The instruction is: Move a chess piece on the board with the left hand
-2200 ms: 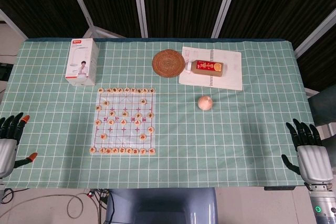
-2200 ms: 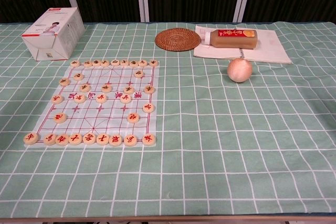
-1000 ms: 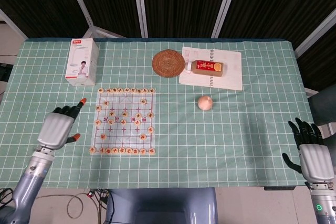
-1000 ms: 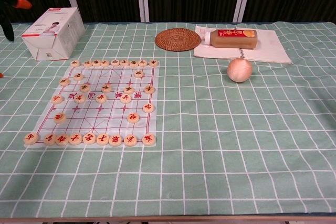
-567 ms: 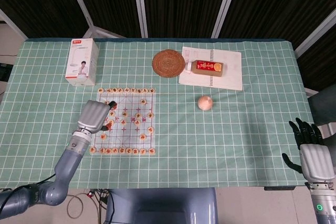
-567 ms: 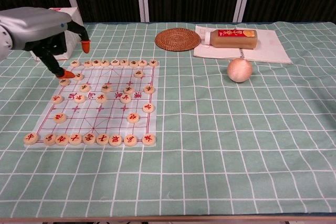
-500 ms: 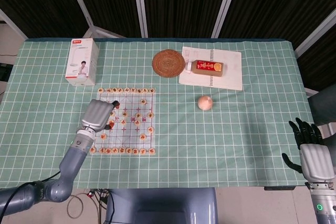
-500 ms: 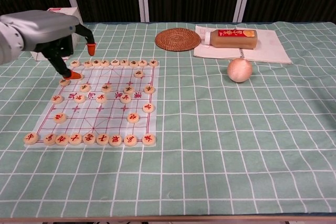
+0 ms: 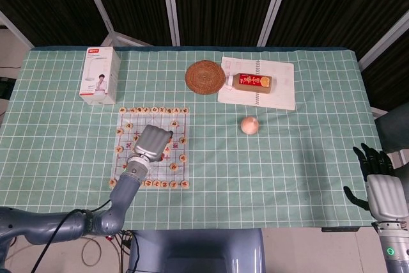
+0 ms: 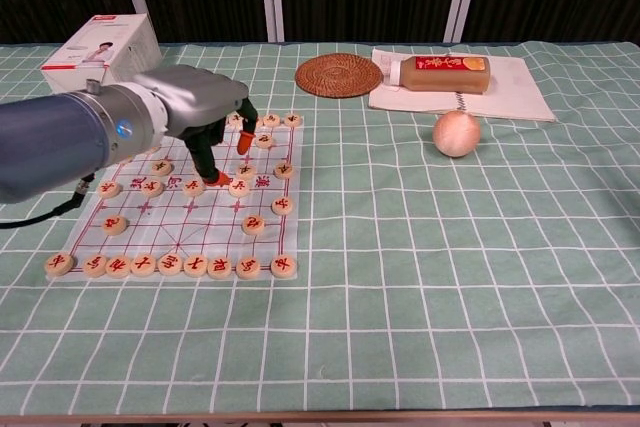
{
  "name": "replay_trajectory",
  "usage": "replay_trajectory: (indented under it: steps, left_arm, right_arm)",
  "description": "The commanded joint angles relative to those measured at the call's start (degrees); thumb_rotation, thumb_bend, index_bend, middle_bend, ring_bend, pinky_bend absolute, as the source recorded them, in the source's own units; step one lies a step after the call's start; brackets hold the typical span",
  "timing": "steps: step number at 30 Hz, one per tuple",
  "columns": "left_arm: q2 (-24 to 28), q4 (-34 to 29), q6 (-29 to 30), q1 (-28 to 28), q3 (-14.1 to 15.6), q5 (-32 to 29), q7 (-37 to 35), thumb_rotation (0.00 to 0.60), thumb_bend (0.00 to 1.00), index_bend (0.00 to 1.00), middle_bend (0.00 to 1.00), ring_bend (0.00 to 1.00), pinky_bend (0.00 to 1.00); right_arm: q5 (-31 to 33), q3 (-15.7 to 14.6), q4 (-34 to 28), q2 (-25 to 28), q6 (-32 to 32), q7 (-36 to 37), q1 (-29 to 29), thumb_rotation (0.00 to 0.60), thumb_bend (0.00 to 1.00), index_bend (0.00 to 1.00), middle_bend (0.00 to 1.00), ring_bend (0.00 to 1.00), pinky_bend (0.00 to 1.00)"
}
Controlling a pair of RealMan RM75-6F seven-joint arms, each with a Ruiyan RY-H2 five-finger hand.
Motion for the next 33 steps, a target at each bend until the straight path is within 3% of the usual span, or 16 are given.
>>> replay_trajectory:
  steps: [1, 33]
  left_arm:
    - [-1.81, 1.76, 0.10, -1.57, 0.82, -0.91, 0.40, 0.600, 0.19, 0.47, 1.00, 1.00, 1.00]
    - [-8.65, 7.01, 0.83, -7.12, 2.45, -5.54, -0.64, 0.600, 0.21, 0.47, 1.00, 1.00, 1.00]
  right_arm:
    - [0.05, 0.02, -0.08, 0.10, -0.11, 0.29, 0.03, 0.600, 0.34, 0.00, 0.00, 0.00, 0.00]
    - [1.49, 0.20, -1.37, 0.86, -1.02, 1.73, -0.05, 0.600, 0.34, 0.00, 0.00, 0.00, 0.00]
